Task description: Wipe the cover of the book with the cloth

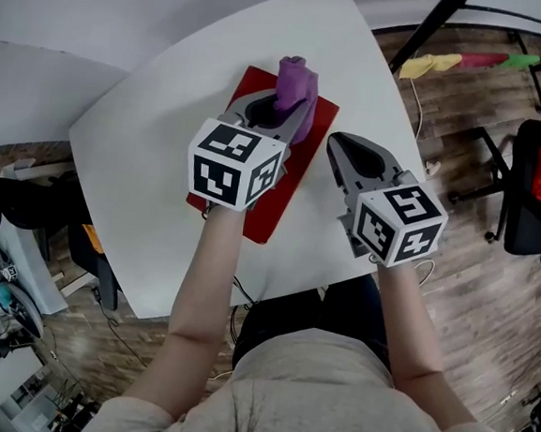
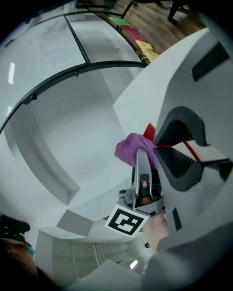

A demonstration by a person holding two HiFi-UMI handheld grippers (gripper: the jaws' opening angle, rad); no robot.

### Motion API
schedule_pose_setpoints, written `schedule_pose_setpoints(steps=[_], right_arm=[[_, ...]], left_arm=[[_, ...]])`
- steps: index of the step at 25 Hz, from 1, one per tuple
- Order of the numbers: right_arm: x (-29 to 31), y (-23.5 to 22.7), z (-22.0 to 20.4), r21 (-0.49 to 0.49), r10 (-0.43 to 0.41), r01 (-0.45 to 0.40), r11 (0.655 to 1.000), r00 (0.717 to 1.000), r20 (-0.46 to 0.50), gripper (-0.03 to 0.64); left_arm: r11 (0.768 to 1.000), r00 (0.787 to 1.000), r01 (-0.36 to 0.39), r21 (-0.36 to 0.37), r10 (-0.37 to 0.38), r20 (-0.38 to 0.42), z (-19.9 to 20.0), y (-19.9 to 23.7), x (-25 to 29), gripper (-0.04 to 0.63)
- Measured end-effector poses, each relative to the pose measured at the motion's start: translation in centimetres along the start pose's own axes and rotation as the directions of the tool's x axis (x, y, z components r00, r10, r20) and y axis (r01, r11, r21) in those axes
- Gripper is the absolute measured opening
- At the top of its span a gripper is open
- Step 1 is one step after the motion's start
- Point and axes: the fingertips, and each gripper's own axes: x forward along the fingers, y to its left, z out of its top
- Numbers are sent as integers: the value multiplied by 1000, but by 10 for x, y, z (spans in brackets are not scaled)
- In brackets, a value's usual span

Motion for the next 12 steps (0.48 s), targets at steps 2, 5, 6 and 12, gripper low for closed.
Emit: schedule_pose_setpoints(steps=[2, 5, 6, 12], right_arm=[[1, 3, -2, 9, 4, -4, 1000, 1000, -3, 25], [-1, 4, -7, 17, 7, -7, 1000, 1000, -8, 25], [-2, 4, -8, 16, 7, -7, 1000, 1000, -10, 25], [-5, 10, -14, 10, 17, -17, 1000, 1000, -15, 23]], left_arm=[[1000, 1000, -1, 2, 1, -4, -2, 0, -2, 107], [1000, 1000, 4, 17, -4, -20, -5, -3, -3, 107], [1000, 1000, 7, 18, -6, -23, -5, -5, -3, 107], [1000, 1000, 19, 8, -19, -25, -12, -11, -11, 107]])
